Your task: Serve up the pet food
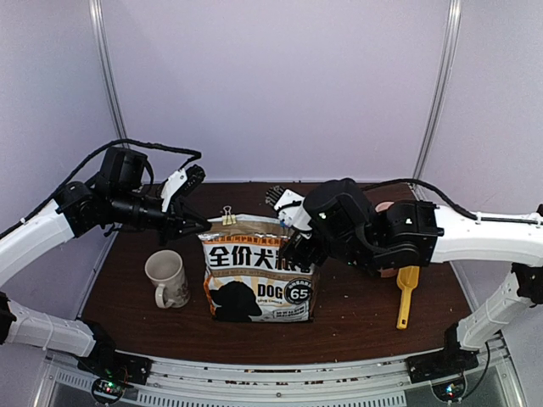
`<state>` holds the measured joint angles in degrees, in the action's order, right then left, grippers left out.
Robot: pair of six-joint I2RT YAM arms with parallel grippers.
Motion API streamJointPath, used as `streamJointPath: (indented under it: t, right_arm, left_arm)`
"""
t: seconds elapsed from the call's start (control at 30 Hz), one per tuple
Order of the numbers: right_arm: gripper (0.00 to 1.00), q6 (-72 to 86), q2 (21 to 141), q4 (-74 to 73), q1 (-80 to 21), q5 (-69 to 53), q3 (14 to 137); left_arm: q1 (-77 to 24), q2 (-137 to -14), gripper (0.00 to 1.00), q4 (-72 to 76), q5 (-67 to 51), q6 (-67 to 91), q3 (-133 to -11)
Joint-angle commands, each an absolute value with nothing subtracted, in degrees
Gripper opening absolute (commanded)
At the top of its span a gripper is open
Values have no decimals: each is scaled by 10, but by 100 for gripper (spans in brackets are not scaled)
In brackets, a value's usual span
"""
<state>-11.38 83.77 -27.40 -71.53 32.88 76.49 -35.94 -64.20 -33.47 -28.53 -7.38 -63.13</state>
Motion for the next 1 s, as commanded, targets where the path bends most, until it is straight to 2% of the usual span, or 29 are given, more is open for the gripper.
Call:
streamJointPath:
  t: [0.0,0.3,0.67,0.77,0.97]
  right_arm:
    - [100,-86,800,-229,-713,365,811]
    - [100,17,803,-307,-646,276,876]
    - [100,153,809,-332,-493,-218,881]
    - [100,137,828,-351,-479,-288,887]
    - [98,109,874,-388,-472,-329,909]
  left_arm:
    - [-356,-643,0,-301,-281,-76,-627]
    - [-356,-640,0,-301,-279,-76,-626]
    - [-355,-635,0,-302,-280,-76,-625]
    - [-355,-636,0,-302,-284,-76,-625]
    - [-355,-635,0,-302,-284,-76,-624]
